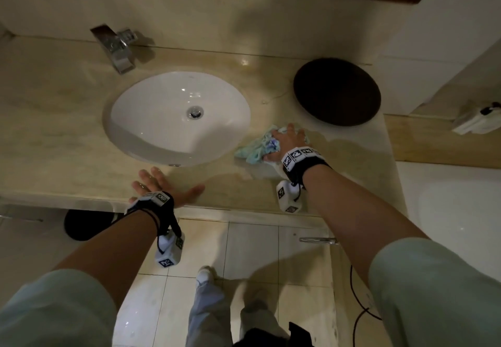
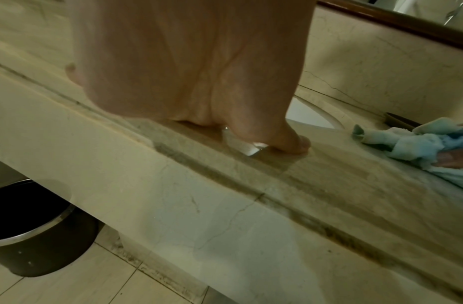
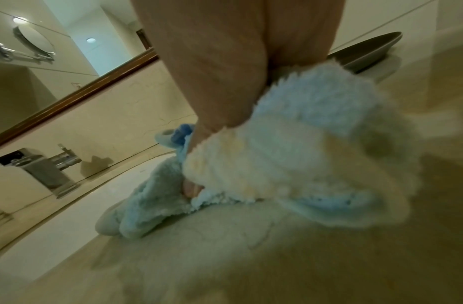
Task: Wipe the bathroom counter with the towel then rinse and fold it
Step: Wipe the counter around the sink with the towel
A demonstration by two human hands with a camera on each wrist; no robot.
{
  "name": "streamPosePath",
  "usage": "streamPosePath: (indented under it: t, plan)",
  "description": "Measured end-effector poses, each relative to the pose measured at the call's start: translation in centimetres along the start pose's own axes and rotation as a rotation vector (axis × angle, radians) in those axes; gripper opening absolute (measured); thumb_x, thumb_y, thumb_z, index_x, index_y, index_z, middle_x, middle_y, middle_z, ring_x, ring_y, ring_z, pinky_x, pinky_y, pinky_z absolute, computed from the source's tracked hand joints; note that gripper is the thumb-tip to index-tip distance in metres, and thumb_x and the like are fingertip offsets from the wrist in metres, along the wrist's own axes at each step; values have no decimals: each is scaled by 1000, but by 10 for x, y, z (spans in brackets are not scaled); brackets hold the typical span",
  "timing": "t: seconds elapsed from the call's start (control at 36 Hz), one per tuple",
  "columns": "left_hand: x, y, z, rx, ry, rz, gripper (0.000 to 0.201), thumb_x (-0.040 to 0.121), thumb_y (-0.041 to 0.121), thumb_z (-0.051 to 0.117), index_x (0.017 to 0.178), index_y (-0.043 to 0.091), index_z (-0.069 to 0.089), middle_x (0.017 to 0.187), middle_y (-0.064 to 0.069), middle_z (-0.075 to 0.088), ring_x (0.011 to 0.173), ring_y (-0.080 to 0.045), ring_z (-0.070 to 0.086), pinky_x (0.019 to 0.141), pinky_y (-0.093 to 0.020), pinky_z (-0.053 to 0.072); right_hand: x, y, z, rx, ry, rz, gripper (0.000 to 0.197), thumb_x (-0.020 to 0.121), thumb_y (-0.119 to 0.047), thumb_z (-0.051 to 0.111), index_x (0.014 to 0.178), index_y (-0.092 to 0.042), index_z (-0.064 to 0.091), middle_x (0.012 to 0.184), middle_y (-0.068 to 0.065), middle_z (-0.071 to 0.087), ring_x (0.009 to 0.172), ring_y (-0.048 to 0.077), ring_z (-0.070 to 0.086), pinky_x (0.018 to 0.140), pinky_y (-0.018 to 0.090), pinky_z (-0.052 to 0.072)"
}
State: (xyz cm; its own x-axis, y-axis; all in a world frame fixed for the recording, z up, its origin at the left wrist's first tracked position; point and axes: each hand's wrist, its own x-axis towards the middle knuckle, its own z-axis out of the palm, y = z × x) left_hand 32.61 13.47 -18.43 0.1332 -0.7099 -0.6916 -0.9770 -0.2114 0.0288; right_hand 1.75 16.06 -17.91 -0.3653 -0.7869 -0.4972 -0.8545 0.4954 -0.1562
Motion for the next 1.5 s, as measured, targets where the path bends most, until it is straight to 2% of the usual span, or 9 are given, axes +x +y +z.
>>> streamPosePath:
  t: [0.08, 0.19, 0.36, 0.56, 0.81, 0.86, 1.19, 1.31, 1.5]
  plan:
    - [2, 0, 0, 5, 0, -2, 153, 37, 101, 42, 146, 18, -24, 154, -8, -31, 142, -37, -23, 114, -61, -2, 9, 0, 2, -11, -6, 13, 105, 59, -76, 65, 147, -38, 21, 156, 12, 8, 141, 44, 12, 110, 62, 21]
    - [3, 0, -1, 6, -6, -3, 154, 36, 101, 43, 146, 18, -26, 153, -8, -32, 141, -37, -24, 113, -62, -1, -1, 4, 0, -12, 15, -10, 95, 73, -65, 67, 150, -37, 19, 159, 11, -3, 144, 44, 3, 115, 58, 17]
    - [-5, 2, -5, 40, -3, -7, 150, 43, 100, 42, 147, 16, -25, 153, -11, -30, 142, -37, -21, 114, -61, 2, -12, 9, 9, 23, 23, -42, 93, 76, -63, 65, 151, -35, 17, 160, 6, -8, 146, 37, 3, 116, 54, 15]
    - [-13, 5, -4, 40, 17, -4, 142, 53, 94, 46, 147, 14, -24, 154, -12, -28, 143, -38, -19, 116, -58, 0, -37, 12, 38, 11, -11, -39, 89, 75, -65, 65, 148, -43, 19, 161, -1, -9, 147, 34, 3, 114, 60, 18]
    - [-12, 0, -1, 27, 39, 13, 149, 44, 98, 43, 148, 14, -22, 155, -13, -25, 143, -41, -16, 114, -60, 3, -72, 12, 63, 20, 59, -66, 76, 77, -64, 60, 144, -41, 31, 158, 0, 7, 144, 34, 14, 113, 56, 21]
    - [-8, -2, 0, 35, 41, 14, 151, 40, 101, 40, 148, 14, -21, 156, -13, -24, 143, -41, -15, 114, -61, 5, -74, 13, 63, 34, 50, -61, 76, 78, -62, 62, 145, -41, 30, 159, -1, 6, 145, 34, 12, 114, 57, 20]
    - [-3, -6, 10, 44, 97, 49, 141, 50, 98, 38, 149, 16, -20, 155, -12, -25, 143, -40, -17, 116, -56, -2, -86, 15, 56, 32, 51, -85, 85, 72, -63, 69, 145, -43, 30, 160, -3, 1, 146, 33, 5, 114, 62, 14]
    - [3, -6, 12, 30, 100, 49, 143, 47, 100, 37, 148, 16, -21, 155, -12, -26, 142, -40, -19, 116, -57, -3, -81, 15, 52, 42, -20, -65, 88, 75, -59, 69, 148, -44, 22, 161, -3, -6, 147, 32, -5, 114, 62, 9]
    - [11, -6, 8, 37, 105, 51, 153, 35, 103, 33, 147, 15, -22, 155, -12, -25, 142, -43, -16, 115, -57, 0, -76, 12, 48, 0, -63, -40, 91, 71, -62, 71, 146, -49, 22, 160, -4, -9, 147, 32, -5, 113, 63, 13]
